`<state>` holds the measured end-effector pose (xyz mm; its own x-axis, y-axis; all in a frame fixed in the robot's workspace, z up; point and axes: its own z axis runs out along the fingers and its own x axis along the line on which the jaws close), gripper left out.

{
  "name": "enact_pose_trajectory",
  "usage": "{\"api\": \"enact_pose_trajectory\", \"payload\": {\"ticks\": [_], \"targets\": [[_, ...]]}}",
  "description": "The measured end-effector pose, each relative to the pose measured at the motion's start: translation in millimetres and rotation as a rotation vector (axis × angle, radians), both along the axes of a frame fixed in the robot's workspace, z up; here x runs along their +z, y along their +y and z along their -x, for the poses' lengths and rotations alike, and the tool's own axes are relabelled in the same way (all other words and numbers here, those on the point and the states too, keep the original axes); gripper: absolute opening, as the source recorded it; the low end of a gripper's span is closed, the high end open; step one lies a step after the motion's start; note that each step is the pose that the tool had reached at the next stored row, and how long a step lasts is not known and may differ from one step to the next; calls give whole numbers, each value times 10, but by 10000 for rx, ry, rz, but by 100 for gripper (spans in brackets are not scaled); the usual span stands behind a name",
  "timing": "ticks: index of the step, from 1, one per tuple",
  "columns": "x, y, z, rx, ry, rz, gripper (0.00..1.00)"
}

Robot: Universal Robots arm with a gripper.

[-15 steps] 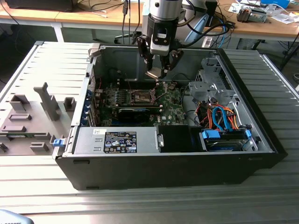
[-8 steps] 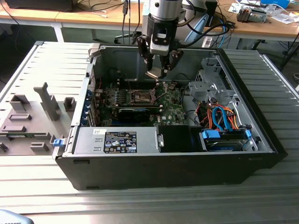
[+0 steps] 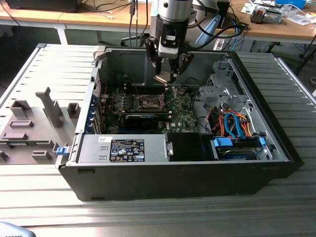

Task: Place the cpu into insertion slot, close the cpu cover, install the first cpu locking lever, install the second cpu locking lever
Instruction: 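Place the cpu into insertion slot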

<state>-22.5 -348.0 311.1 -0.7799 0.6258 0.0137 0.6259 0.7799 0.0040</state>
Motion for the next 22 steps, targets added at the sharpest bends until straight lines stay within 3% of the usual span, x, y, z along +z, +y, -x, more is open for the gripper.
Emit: {"api": "enact_pose_trajectory", "payload": {"ticks": [22], "targets": [[-5,0,0,-236,0,10,55]]}}
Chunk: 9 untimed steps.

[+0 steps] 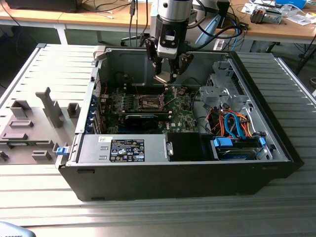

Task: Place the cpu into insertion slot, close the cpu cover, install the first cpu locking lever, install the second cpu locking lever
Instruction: 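Place the cpu into insertion slot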

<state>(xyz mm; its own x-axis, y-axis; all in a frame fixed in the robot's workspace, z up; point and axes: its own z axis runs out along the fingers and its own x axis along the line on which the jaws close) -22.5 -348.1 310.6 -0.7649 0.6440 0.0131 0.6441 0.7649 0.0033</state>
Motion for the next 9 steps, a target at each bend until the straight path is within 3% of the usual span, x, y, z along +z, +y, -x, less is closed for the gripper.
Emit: {"api": "enact_pose_trajectory", "payload": {"ticks": [9], "targets": [[-3,0,0,-81,0,3,55]]}}
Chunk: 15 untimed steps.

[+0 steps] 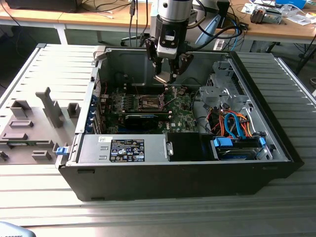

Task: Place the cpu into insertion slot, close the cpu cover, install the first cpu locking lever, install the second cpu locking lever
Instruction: 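Place the cpu into insertion slot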

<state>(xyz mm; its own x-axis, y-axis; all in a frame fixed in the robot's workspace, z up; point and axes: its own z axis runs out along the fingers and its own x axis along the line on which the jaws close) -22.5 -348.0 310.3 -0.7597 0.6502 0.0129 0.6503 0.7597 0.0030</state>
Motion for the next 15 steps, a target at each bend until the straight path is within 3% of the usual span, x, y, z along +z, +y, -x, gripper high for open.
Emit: {"api": "enact_pose_trajectory", "payload": {"ticks": [15], "targets": [[-8,0,0,-304,0,4,55]]}}
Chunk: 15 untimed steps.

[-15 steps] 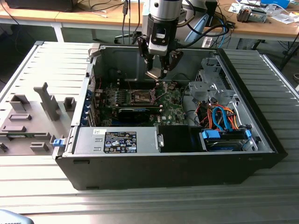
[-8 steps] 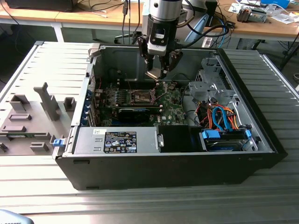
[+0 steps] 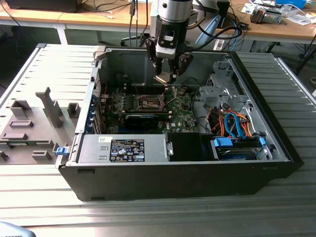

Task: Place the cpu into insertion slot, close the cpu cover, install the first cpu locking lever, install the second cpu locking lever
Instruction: 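Place the cpu into insertion slot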

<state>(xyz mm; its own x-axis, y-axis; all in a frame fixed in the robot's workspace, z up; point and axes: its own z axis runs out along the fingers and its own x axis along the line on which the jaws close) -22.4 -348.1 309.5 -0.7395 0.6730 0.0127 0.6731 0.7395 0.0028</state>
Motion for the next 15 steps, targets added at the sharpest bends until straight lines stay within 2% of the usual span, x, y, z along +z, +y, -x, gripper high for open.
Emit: {"api": "enact_pose_trajectory", "payload": {"ticks": [15], "targets": [[-3,0,0,-121,0,1,55]]}}
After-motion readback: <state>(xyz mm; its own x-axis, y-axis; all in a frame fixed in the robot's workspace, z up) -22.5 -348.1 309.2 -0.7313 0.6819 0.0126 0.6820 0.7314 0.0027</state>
